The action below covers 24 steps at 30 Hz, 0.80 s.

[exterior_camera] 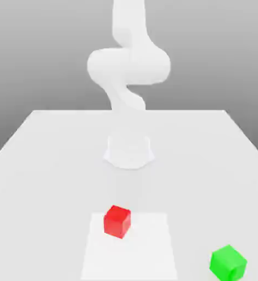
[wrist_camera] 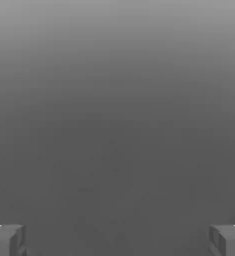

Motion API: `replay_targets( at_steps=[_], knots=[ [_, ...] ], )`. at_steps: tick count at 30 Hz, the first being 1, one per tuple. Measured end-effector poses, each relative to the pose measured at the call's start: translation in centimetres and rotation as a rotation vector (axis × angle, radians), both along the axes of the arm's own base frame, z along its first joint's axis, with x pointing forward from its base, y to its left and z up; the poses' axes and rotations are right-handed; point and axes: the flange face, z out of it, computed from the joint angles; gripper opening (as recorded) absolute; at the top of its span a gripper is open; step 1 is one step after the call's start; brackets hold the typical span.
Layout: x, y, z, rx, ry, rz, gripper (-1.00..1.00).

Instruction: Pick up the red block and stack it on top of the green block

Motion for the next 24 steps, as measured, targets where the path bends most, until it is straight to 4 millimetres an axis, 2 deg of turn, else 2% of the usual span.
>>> replay_targets(
  at_steps=[4,6,9,13,17,19,24],
  knots=[
    [4.0,-0.5,-9.9,0.026,0.15,-0.073,0.0],
    [5.1,-0.9,-14.9,0.041,0.223,-0.111,0.0],
    [5.6,-1.5,-22.4,0.064,0.333,-0.168,0.0],
    [4.1,-2.3,-32.5,0.101,0.487,-0.251,0.0],
    [-0.1,-2.8,-42.6,0.146,0.66,-0.345,0.0],
    [-1.2,-2.8,-45.5,0.157,0.695,-0.365,0.0],
    [-1.5,-2.8,-50.4,0.16,0.707,-0.372,0.0]
  ],
)
